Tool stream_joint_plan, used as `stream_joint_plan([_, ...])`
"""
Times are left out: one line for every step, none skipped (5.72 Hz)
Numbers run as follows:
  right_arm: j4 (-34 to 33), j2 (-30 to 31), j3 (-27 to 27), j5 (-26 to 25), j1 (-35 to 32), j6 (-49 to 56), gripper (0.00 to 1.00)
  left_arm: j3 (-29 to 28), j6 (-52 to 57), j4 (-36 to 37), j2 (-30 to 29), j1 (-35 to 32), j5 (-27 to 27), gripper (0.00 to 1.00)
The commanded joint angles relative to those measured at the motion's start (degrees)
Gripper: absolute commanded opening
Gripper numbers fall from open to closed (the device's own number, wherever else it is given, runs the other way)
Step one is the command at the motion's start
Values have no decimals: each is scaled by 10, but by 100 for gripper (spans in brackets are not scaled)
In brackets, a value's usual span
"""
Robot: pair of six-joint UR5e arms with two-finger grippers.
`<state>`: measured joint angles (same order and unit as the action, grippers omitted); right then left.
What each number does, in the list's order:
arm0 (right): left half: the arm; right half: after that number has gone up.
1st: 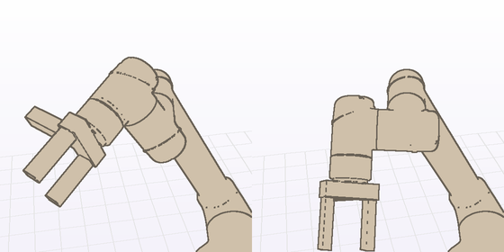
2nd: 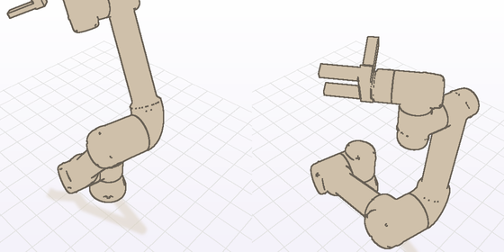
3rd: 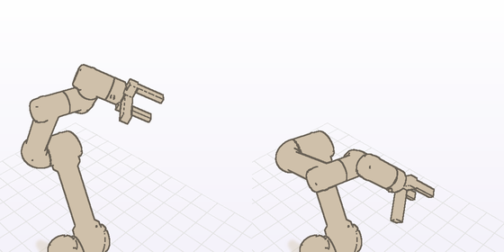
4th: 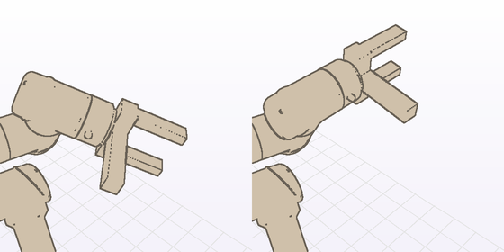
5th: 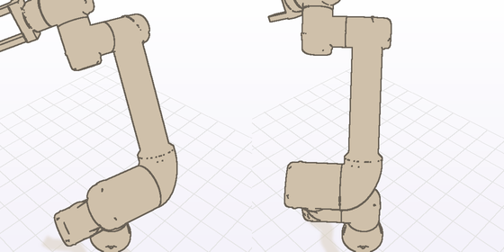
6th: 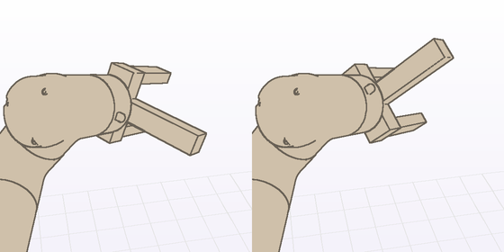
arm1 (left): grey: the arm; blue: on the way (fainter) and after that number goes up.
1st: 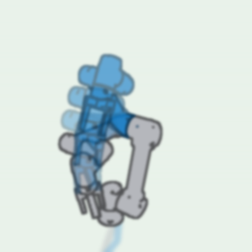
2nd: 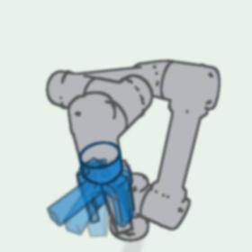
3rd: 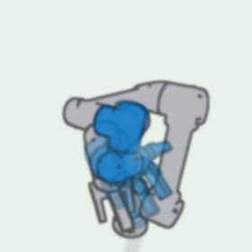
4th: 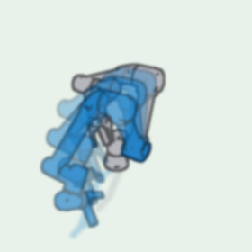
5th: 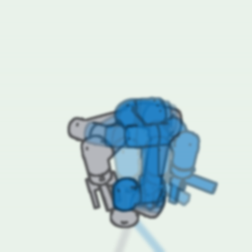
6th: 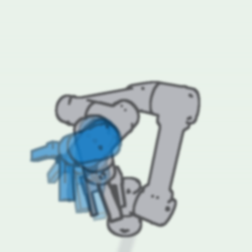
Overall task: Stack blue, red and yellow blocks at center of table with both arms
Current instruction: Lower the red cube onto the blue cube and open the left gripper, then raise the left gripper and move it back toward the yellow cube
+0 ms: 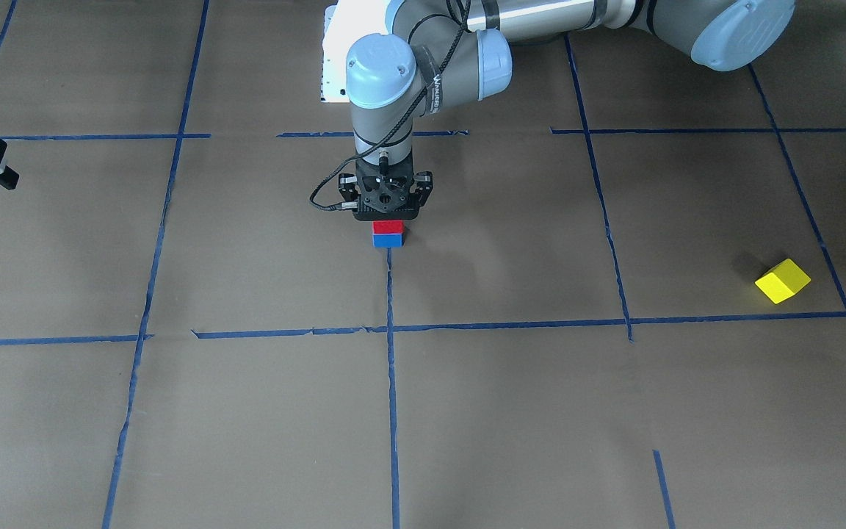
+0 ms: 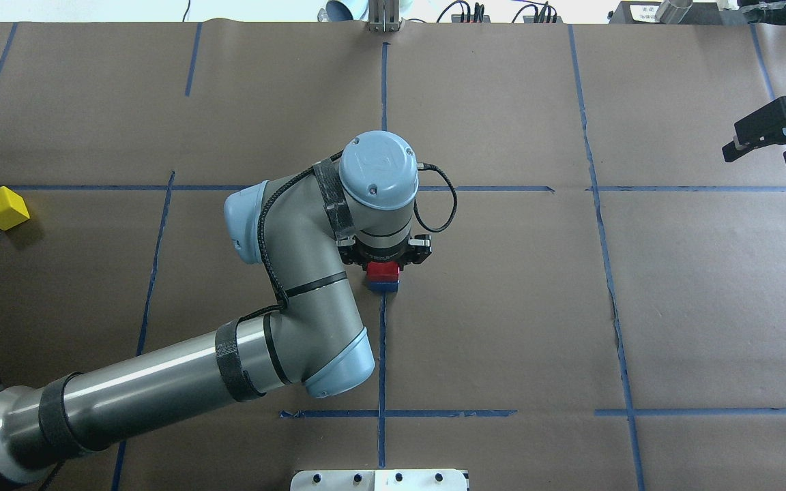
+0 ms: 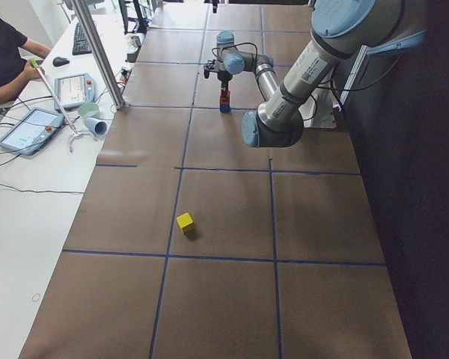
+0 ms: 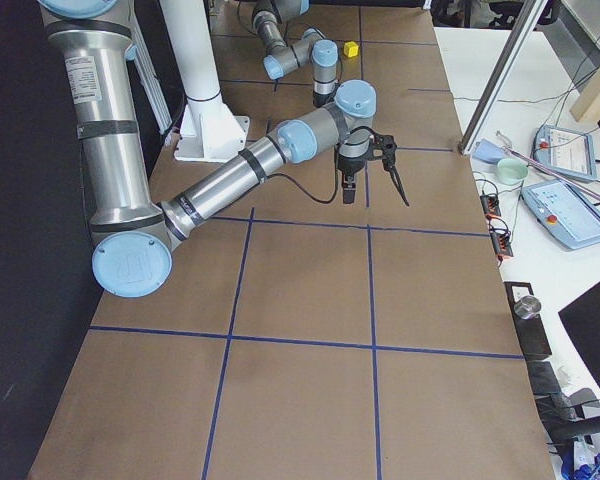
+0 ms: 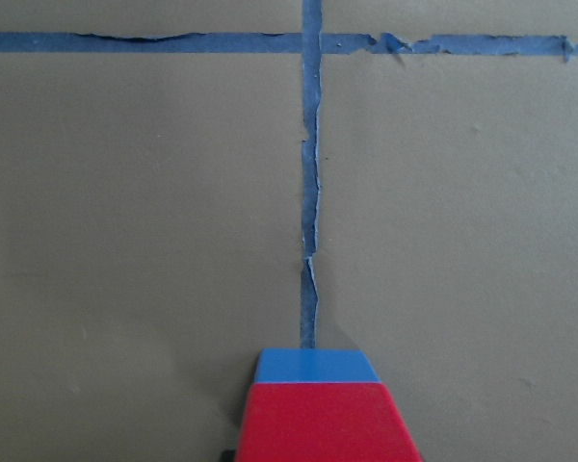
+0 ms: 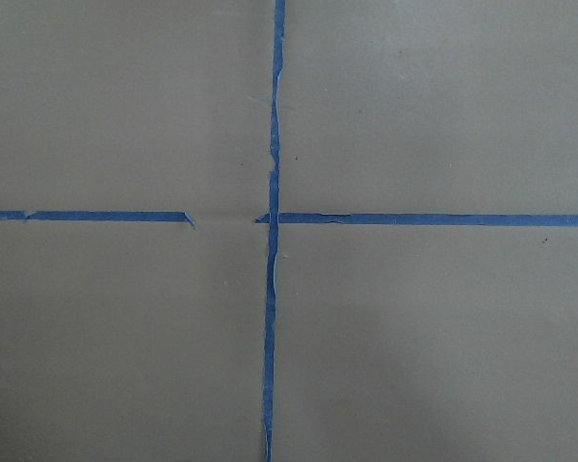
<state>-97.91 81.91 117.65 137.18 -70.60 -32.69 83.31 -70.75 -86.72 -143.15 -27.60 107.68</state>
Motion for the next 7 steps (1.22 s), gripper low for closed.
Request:
stream_joint_plan([0,-1,-3,0,0,0,100,-1,1,-1,-1,3,0,90])
stream_joint_plan([0,-1,-3,0,0,0,100,-1,1,-5,-1,3,-4,100])
stream_joint_plan([0,-1,-3,0,0,0,100,4,1,-6,-5,2,-4,100])
stream_joint_plan([0,-1,-4,0,0,0,100,36,2,1,-6,-4,-9,100])
stream_joint_plan([0,-1,-4,0,0,1,100,88,3,3,19,-35,-5,100])
stream_joint_plan([0,-1,-3,0,0,1,100,154,10,17,70,-66,0,100])
stream_joint_plan([0,-1,-1,0,0,1,100,219,72,23,136,-89,18,100])
